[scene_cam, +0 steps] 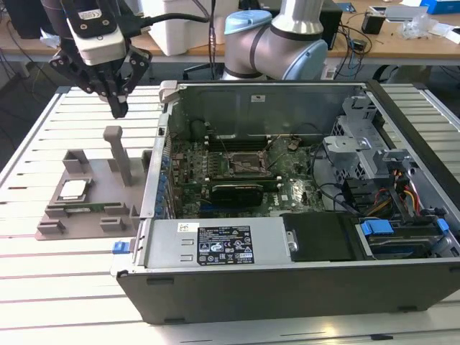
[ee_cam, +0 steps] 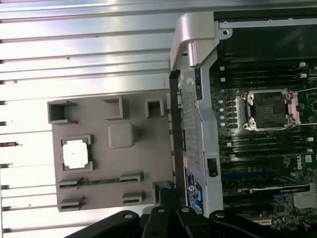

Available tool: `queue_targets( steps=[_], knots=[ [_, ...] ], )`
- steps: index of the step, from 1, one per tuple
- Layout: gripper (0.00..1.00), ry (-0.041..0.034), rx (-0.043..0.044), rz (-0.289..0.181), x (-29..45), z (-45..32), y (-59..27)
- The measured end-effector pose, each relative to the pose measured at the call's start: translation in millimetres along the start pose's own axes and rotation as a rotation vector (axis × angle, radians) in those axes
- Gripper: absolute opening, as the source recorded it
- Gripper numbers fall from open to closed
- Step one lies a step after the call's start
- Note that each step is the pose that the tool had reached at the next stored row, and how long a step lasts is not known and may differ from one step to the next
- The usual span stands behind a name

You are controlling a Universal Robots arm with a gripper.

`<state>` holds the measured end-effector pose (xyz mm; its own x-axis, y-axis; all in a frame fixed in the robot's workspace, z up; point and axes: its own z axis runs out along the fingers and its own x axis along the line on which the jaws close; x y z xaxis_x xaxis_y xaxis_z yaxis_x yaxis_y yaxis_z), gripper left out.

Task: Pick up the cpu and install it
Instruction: 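Reach for the cpu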

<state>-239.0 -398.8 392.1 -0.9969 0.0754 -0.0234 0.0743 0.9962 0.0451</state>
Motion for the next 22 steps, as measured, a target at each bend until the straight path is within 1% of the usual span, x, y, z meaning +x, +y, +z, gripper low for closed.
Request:
queue_targets(
  steps=[2,5,10,12,16,17,21,22],
  knots=[
    [0.11,0.0,0.0,0.0,7.3,-0.2,-0.6],
    [0.11,0.0001,0.0001,0.0,15.7,-0.4,-1.2],
    [0.11,0.0001,0.0001,0.0,23.3,-0.6,-1.8],
    [0.11,0.0001,0.0,0.0,27.8,-0.7,-2.1],
    [0.11,0.0001,0.0001,0.0,33.1,-0.8,-2.5],
    [0.11,0.0001,0.0,0.0,36.1,-0.8,-2.7],
    [0.11,0.0,0.0,0.0,41.6,-0.9,-3.1],
    [0.11,0.0,0.0,0.0,44.5,-1.0,-3.3]
  ],
)
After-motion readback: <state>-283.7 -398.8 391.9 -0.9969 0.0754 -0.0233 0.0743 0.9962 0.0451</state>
